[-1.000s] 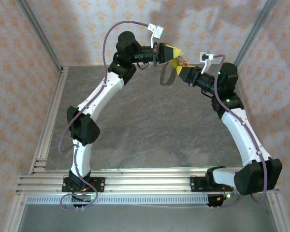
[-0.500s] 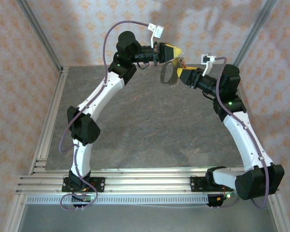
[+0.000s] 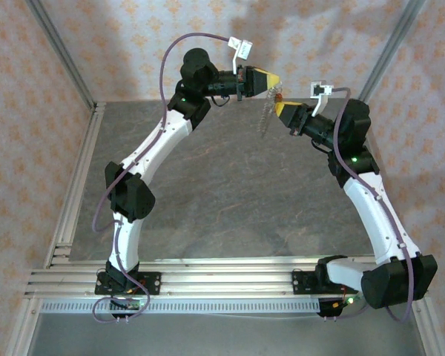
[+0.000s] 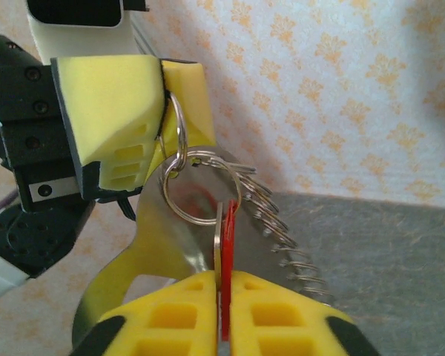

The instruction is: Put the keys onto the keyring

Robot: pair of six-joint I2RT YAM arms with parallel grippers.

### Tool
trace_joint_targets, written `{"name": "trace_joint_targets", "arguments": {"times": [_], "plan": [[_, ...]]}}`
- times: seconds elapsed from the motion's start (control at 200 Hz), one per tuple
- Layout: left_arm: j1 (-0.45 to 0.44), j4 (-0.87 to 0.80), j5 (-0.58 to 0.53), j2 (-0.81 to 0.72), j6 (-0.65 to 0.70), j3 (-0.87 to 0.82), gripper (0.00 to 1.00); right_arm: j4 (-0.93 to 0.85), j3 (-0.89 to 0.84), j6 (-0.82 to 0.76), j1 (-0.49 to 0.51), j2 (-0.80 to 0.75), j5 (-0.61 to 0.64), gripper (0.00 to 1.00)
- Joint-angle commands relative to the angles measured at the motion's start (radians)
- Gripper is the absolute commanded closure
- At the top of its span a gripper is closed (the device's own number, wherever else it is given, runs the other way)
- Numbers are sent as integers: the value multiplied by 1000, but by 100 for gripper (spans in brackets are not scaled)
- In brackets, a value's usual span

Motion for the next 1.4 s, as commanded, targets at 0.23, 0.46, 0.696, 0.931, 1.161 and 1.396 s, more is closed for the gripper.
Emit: {"name": "trace_joint_targets", "arguments": {"times": [0.23, 0.46, 0.696, 0.931, 1.161, 1.396], "plan": [[1, 17, -4, 0, 7, 44, 100, 29, 8, -20, -8, -10, 12, 100], [2, 15, -2, -3, 10, 39, 100, 0, 5, -26, -23, -24, 84, 100], [2, 9, -15, -10, 21, 26, 100, -60, 35, -46, -23, -29, 162, 100], [3, -19, -26, -21, 53, 10, 100, -92, 53, -63, -23, -44, 189, 100], [2, -19, -23, -22, 52, 10, 100, -91, 85, -52, -22, -26, 169, 100], [1, -18, -23, -20, 50, 8, 100, -51, 117, -12, -20, 19, 130, 100]]}}
